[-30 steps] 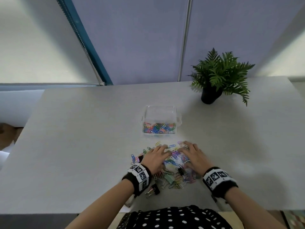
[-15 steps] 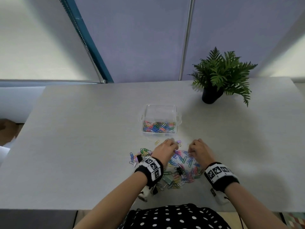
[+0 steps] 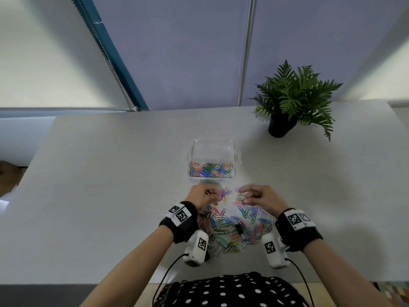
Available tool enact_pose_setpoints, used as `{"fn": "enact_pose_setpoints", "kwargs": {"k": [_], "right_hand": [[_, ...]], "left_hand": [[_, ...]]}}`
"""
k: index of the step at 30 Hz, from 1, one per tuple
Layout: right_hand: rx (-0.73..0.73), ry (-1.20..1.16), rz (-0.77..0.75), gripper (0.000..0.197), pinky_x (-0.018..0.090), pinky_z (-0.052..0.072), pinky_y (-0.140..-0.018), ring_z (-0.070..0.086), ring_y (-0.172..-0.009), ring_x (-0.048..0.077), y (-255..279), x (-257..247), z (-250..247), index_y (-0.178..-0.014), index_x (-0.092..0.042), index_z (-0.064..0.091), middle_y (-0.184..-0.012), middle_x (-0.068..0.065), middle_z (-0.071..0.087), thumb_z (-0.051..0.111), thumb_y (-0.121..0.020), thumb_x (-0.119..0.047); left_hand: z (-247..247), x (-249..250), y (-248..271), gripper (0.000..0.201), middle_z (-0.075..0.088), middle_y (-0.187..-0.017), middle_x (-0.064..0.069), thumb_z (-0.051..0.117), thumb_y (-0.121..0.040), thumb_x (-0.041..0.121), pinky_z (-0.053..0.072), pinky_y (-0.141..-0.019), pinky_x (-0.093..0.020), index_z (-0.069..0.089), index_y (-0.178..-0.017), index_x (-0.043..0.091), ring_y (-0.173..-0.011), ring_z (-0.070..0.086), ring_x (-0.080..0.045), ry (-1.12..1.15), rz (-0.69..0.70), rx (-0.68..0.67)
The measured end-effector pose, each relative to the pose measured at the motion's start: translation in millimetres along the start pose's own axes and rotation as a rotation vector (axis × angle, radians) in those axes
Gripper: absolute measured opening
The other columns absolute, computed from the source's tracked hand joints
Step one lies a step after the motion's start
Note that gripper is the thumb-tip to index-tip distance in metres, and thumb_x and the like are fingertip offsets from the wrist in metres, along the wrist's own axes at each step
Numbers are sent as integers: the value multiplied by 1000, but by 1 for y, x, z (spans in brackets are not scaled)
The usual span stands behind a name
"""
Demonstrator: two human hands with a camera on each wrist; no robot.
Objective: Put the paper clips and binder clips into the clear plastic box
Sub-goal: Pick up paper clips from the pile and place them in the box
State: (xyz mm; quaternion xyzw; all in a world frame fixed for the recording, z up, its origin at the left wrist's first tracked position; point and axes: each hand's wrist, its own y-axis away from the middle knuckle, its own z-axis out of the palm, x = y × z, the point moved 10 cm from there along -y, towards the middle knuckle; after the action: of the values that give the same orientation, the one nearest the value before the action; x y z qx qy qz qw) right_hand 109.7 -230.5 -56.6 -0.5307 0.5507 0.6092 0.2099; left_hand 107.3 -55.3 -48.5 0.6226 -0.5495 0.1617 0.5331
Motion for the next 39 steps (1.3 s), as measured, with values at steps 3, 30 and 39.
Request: {"fn": "enact_pose_setpoints", "kwargs": {"k": [3, 30, 39], "right_hand": [[-17, -1, -1, 31, 12, 49, -63, 60, -64, 8, -2, -8, 5, -98, -9, 66, -72, 5, 59, 67, -73, 8], [33, 940, 87, 26, 33, 41, -76, 56, -97, 27, -8, -5, 24, -101, -9, 52, -107, 8, 58, 64, -81, -22], [218, 840, -34, 12, 33, 41, -72, 55, -96, 28, -6, -4, 35, -91, -12, 49, -102, 10, 56, 56, -83, -8]], "left_hand": [[-13, 1, -2, 8, 63, -68, 0, 71, -78, 9, 48, -62, -18, 66, -75, 14, -48, 59, 4, 31, -30, -3], [11, 8, -11, 31, 46, -127, -16, 41, -92, 6, 47, -91, -42, 47, -123, 2, -118, 48, -32, -726, 28, 116], [9, 0, -17, 30, 48, -127, -14, 45, -88, 1, 48, -87, -40, 49, -118, 5, -112, 50, -29, -677, 24, 161]]}}
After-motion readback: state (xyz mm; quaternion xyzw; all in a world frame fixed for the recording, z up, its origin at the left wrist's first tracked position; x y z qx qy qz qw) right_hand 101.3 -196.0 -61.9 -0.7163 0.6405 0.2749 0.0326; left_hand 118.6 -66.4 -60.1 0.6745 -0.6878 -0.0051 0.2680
